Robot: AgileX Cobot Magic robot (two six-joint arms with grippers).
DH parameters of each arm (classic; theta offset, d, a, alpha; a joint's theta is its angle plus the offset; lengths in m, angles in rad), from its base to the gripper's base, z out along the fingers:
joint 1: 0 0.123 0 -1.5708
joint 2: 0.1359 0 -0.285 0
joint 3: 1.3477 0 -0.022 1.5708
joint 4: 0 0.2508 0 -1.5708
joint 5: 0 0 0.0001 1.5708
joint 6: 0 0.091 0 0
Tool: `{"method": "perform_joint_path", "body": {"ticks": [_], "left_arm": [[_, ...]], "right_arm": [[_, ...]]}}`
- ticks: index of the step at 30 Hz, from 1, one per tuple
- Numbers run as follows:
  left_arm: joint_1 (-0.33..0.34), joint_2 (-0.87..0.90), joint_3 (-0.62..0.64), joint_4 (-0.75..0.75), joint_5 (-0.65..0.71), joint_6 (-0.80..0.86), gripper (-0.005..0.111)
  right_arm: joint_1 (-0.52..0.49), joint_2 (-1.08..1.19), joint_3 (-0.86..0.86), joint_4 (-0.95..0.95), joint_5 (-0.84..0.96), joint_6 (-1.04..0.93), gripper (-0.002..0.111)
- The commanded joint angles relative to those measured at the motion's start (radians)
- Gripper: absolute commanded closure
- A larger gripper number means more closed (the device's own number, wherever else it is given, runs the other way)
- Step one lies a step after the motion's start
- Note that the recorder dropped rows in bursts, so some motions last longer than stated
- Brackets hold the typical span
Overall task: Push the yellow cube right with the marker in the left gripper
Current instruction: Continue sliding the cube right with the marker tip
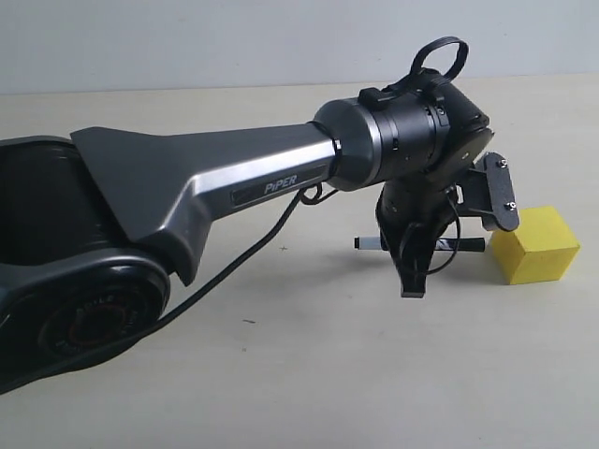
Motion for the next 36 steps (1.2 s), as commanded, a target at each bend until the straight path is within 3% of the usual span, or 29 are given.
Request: {"method": "perform_joint_path", "body": {"ticks": [1,5,13,19,25,36], "left_arm": [[0.002,-0.009,-0.008,0.068,0.04,-0.099,0.107],[-0.005,-0.034,-0.008,0.166,0.053,-0.265,0.107],[-0.001,-0.087,-0.008,0.109,0.131,-0.271,0.107],[-0.001,-0.05,-0.008,0.109,0.131,-0.202,0.107],[0.021,-0.041,-0.01,0.013,0.131,-0.098,0.107],[0.029,-0.038,-0.012,-0.045,0.01,-0.023,0.107]], "right_arm": [[-0.003,-0.006,0.005,-0.001,-0.004,-0.005,0.108],[-0.003,-0.006,0.005,-0.001,-0.004,-0.005,0.108],[-0.003,-0.006,0.005,-0.001,-0.004,-0.005,0.108],[-0.003,-0.006,0.005,-0.001,-0.004,-0.005,0.108],[-0.003,-0.006,0.005,-0.001,-0.004,-0.005,0.108],[-0.003,-0.006,0.005,-0.001,-0.004,-0.005,0.108]]}}
